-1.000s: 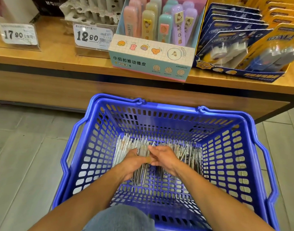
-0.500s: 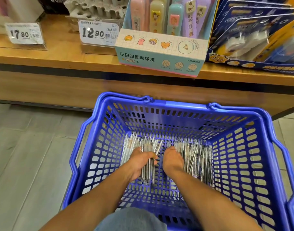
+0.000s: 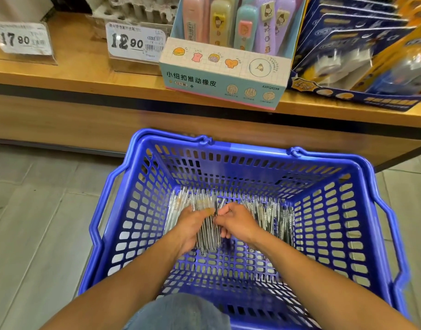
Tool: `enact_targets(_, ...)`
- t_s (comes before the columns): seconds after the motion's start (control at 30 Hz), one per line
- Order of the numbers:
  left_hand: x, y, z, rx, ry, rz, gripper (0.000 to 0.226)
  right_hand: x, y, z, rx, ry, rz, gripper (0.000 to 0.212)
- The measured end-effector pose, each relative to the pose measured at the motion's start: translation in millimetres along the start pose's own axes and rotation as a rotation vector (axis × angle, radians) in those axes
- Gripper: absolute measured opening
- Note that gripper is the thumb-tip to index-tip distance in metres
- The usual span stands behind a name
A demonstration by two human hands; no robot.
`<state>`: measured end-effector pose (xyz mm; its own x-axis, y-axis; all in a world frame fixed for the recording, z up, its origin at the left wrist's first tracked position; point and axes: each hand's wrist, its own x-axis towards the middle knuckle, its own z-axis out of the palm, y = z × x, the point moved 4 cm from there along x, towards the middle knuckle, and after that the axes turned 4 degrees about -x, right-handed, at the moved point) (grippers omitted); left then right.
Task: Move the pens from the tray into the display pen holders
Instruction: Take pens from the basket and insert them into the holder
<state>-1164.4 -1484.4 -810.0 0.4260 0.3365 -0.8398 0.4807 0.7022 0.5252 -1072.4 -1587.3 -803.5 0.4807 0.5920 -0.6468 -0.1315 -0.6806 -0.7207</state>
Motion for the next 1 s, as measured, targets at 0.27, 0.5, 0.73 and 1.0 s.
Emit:
enact_targets(0.27,3,0,2,0.053,-0.027,0.069,0.117,-11,-1,6,0.084,-0.054,-0.127,0.02)
enact_targets(0.5,-3,4,4,0.004,0.015,0.016,0.081,7,32,-32,-0.214,0.192,0.073,0.011)
enact_targets(0.73,-1,1,2,0.02,-0.019,-0.056,0.064,8,62,-43,-0.779,0.358,0.212,0.042)
enact_targets(1.0,0,0,1,0.008,-0.014,-0.05,0.044,9,58,-43,-0.507,0.223,0.166,0.021)
